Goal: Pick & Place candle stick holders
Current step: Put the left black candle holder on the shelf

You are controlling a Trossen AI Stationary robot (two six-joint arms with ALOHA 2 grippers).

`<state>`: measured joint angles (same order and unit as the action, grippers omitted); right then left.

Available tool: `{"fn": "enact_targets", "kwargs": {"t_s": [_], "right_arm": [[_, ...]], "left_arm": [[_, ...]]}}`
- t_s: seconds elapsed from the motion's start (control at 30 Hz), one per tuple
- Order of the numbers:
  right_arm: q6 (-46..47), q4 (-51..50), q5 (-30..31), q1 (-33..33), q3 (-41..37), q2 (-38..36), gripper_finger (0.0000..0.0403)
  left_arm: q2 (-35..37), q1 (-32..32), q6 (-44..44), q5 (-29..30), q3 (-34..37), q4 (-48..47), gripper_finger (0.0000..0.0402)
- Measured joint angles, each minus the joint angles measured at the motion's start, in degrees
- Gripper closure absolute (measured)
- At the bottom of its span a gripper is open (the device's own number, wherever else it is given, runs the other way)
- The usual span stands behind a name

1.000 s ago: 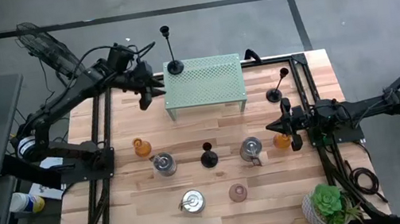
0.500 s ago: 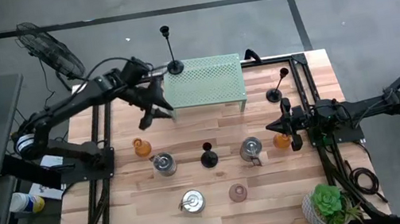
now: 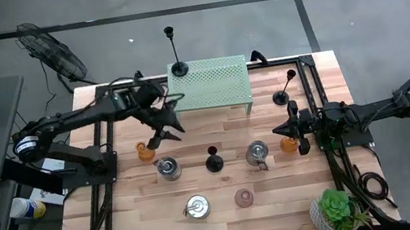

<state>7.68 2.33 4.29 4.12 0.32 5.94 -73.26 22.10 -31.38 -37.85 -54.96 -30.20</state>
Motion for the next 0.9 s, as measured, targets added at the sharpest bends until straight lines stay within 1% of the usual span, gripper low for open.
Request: {"fn": "enact_targets", "kwargs": {"t_s": [0.13,0.27,0.37,0.47,0.53,0.7,0.83,0.9], "right_arm": [[0.0,0.0,0.0,0.0,0.0,0.0,0.0399],[0.0,0.0,0.0,0.0,0.0,0.0,0.0399],[0.0,0.0,0.0,0.0,0.0,0.0,0.0399],[0.0,0.0,0.0,0.0,0.0,0.0,0.0399],[0.0,0.0,0.0,0.0,0.0,0.0,0.0399],[0.0,0.0,0.0,0.0,0.0,0.0,0.0399],[0.0,0.0,0.0,0.0,0.0,0.0,0.0399],[0.0,0.0,0.0,0.0,0.0,0.0,0.0399]], "left_arm": [[0.0,-2.1,-0.3,-0.5,3.9,4.6,0.0196],[0.0,-4.7,-0.3,1.0,6.9,11.5,0.0145],[0.0,-7.1,-0.3,4.0,8.7,16.7,0.0123],[-0.8,-9.8,0.9,8.8,9.7,21.6,0.0115],[-1.5,-11.2,2.6,11.1,10.2,22.5,0.0114],[-6.4,-14.3,6.4,12.6,10.2,27.3,0.0114],[-10.6,-16.2,9.5,15.4,10.2,32.7,0.0114],[-12.7,-16.6,11.3,16.5,10.2,37.0,0.0114]]}}
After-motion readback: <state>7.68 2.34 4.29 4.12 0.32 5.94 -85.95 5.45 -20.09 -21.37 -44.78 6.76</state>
